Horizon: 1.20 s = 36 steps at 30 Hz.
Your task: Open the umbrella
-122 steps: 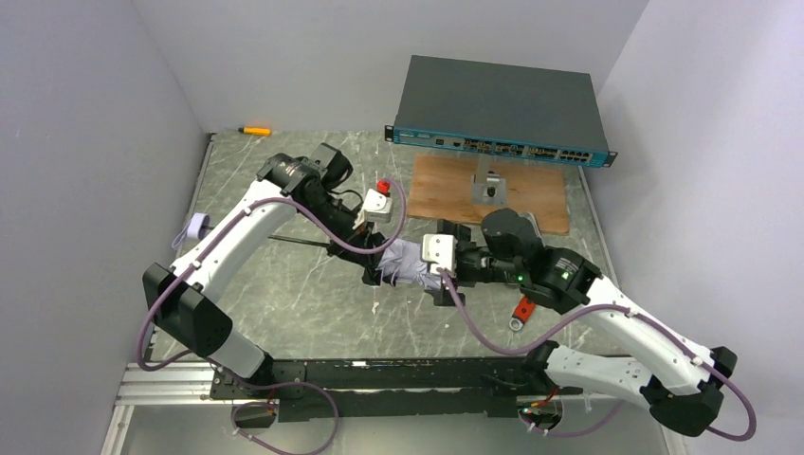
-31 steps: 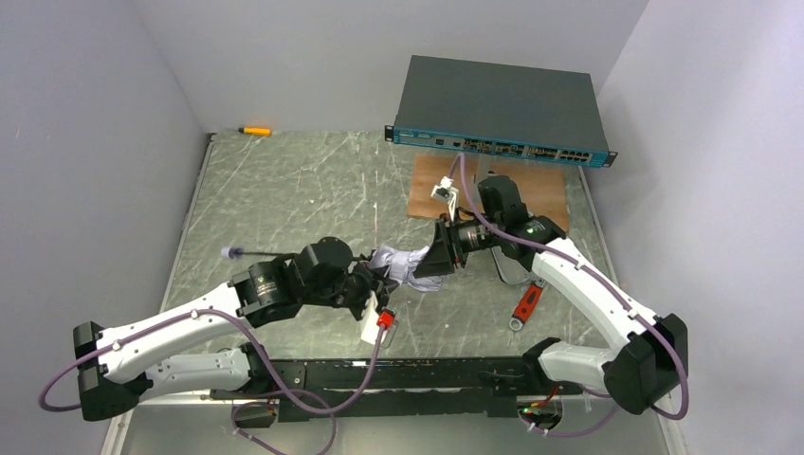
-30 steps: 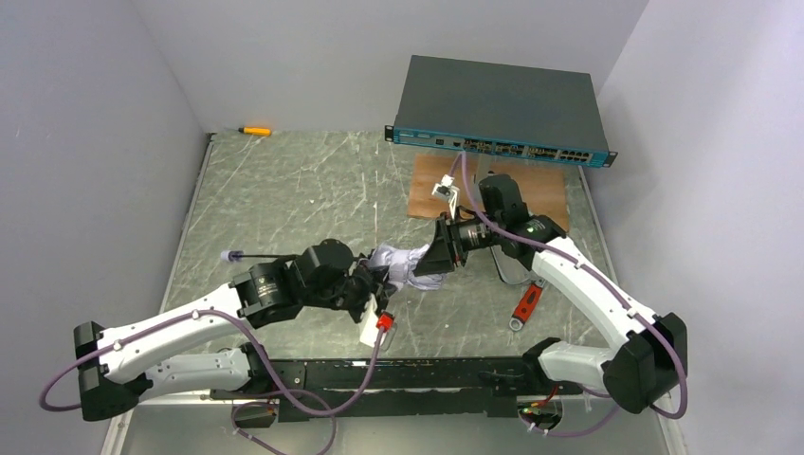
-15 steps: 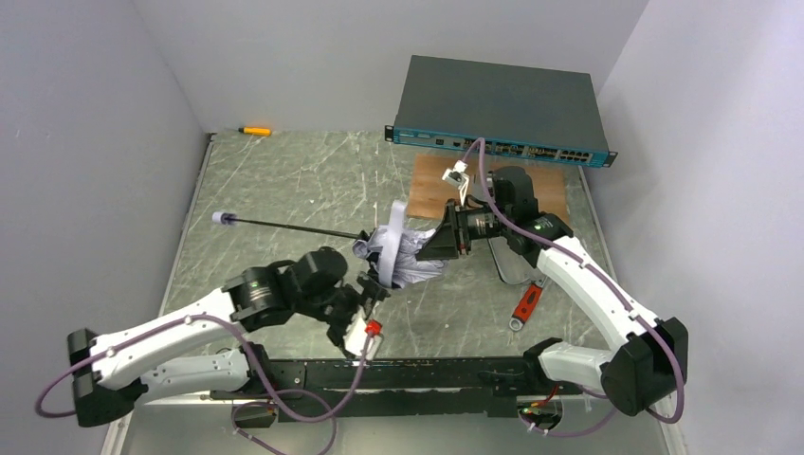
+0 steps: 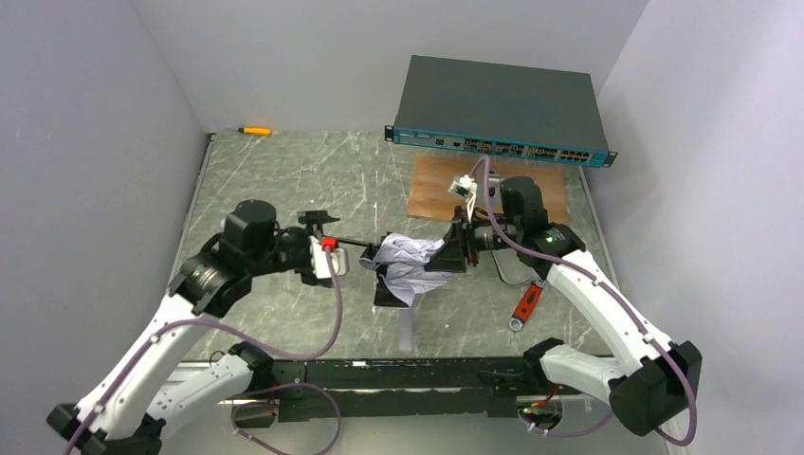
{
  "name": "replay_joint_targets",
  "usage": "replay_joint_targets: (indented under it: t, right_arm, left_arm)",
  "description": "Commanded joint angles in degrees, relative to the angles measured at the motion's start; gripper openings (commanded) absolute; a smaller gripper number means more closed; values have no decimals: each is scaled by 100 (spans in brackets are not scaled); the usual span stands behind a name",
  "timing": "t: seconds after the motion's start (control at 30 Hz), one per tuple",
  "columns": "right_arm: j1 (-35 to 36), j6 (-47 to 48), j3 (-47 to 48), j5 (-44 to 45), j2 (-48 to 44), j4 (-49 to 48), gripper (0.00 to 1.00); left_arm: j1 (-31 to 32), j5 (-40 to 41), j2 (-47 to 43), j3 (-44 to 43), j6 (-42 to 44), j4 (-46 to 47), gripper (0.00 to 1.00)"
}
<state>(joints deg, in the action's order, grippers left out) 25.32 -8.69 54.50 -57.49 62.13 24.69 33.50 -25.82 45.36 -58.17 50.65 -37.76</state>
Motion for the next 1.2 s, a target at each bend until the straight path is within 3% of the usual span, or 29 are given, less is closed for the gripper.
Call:
replay_joint_targets:
  t: [0.0, 0.13, 0.2, 0.27, 0.33, 0.37, 0.4, 0.43, 0.53, 0.67, 0.77, 0.9, 1.07, 1.17]
  right_arm:
    - [35, 722, 191, -131, -344, -129, 0]
    - [47, 816, 189, -113, -448, -116, 0]
    - [58, 960, 172, -136, -496, -129, 0]
    - [66, 1147, 167, -97, -550, -6, 0]
    - [61, 1355, 126, -27, -654, 215, 0]
    - [60, 1390, 70, 8, -715, 295, 4]
    - [54, 1361, -11, 58, -787, 356, 23]
    - [54, 1271, -111, 70, -849, 407, 53]
    - [53, 1147, -297, 196, -1012, 671, 98]
    - [52, 1266, 79, 628, -1018, 643, 100]
    - [61, 919, 346, 464, -772, 270, 100]
    - [70, 758, 632, 360, -539, 118, 100]
    - [65, 2998, 1528, 539, -547, 2149, 100]
    - [66, 3390, 1510, 684, -897, 2929, 100]
  left_arm:
    - [-107, -397, 680, -294, 682, -514, 81]
    - [-105, -175, 1105, -366, 742, -420, 73]
    - [-101, -38, 1172, -259, 880, -181, 62]
    - [-100, 92, 1186, -254, 957, 21, 38]
    - [-103, 175, 1174, -308, 972, 131, 4]
    - [-99, 219, 1151, -335, 978, 187, 0]
    - [-102, 207, 1115, -375, 1057, 206, 0]
    - [-105, 204, 1050, -395, 1232, 189, 0]
    - [-96, 92, 696, -345, 2014, 436, 0]
    - [86, 216, 402, -377, 3258, 785, 0]
    - [268, 343, 547, -713, 3930, 433, 0]
    - [367, 762, 570, -511, 5046, 375, 0]
    - [355, 1133, 609, -375, 5640, 430, 0]
    - [352, 1162, 639, -416, 5696, 417, 0]
